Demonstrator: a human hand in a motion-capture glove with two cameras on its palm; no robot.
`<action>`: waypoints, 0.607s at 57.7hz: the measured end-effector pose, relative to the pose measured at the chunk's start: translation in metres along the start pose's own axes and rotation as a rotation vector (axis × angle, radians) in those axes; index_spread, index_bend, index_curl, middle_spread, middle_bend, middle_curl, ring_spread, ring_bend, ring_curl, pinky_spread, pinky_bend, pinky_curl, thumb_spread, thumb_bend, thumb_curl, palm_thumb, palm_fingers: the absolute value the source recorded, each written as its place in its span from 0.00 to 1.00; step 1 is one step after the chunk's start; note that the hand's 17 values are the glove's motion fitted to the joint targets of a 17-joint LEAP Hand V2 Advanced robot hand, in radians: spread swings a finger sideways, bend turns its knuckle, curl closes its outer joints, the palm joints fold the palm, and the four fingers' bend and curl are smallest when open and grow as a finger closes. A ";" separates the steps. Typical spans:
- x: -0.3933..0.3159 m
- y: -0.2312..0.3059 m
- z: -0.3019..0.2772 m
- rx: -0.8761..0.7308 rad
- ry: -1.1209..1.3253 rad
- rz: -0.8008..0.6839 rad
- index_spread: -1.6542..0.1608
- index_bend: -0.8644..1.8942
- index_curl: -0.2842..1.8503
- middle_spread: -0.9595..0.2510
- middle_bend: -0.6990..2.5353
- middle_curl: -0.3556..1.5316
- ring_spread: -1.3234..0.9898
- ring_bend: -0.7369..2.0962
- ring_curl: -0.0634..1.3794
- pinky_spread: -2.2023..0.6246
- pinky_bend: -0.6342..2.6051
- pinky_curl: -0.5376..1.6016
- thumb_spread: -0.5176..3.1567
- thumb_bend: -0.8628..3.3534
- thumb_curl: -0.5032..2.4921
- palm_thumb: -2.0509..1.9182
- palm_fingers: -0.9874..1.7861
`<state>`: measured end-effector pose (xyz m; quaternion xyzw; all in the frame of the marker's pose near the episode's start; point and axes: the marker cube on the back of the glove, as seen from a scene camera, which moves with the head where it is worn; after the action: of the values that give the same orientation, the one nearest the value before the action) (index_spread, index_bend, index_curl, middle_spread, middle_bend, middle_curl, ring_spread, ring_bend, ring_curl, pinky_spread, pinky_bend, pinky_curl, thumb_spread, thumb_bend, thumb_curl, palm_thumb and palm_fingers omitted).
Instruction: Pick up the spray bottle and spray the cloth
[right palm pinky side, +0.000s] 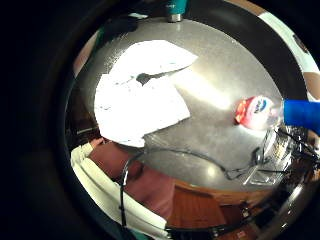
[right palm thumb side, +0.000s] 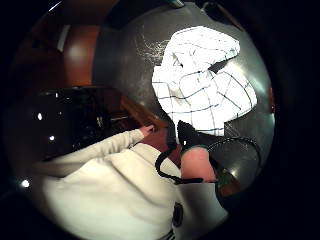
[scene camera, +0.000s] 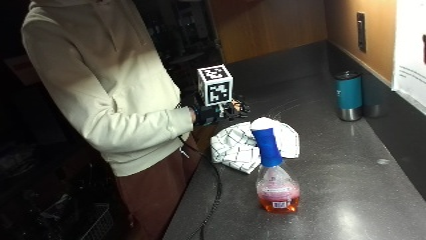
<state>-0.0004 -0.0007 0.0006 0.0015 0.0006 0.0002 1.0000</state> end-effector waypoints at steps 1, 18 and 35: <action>0.000 0.000 0.000 0.001 0.000 0.000 0.81 0.42 0.17 0.78 0.29 0.22 0.57 0.34 0.07 0.81 0.29 0.28 0.24 0.28 0.21 0.65 0.51; 0.006 0.008 -0.005 0.024 0.007 0.001 0.72 0.40 0.25 0.77 0.28 0.30 0.57 0.33 0.14 0.85 0.28 0.34 0.36 0.25 0.27 0.68 0.50; 0.028 0.036 -0.016 0.196 -0.005 0.042 0.71 0.38 0.28 0.76 0.28 0.33 0.57 0.33 0.17 0.85 0.26 0.37 0.38 0.22 0.30 0.71 0.52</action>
<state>0.0276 0.0349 -0.0155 0.0996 -0.0021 0.0213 0.9948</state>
